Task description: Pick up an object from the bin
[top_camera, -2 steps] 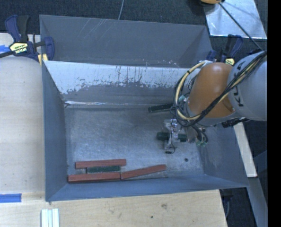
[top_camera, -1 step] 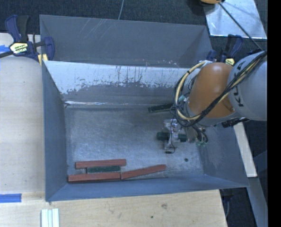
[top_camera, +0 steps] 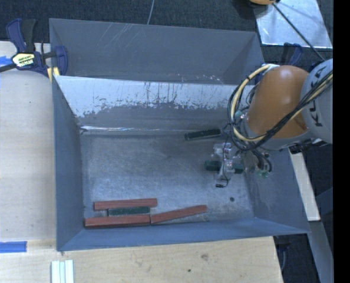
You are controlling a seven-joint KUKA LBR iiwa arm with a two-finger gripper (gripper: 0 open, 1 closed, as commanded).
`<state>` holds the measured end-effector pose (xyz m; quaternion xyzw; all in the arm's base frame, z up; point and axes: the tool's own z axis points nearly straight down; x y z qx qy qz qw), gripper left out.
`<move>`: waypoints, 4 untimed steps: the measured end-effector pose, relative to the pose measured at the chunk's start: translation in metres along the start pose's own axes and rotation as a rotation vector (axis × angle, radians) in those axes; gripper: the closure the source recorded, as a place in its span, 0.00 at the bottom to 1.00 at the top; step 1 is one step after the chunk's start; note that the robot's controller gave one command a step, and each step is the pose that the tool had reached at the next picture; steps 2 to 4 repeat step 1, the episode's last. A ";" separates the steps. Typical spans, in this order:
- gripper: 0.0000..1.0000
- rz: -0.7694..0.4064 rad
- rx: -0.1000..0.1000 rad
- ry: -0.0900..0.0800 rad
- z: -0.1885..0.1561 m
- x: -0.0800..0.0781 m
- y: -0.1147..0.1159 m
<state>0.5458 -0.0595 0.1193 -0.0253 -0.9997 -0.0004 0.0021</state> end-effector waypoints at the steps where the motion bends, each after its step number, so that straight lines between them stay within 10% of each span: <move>1: 1.00 -0.032 0.001 -0.008 -0.130 -0.011 -0.007; 4: 1.00 -0.032 0.001 -0.008 -0.130 -0.011 -0.007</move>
Offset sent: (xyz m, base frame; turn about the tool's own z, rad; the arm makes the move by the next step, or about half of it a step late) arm 0.0000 0.0000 0.0000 0.0000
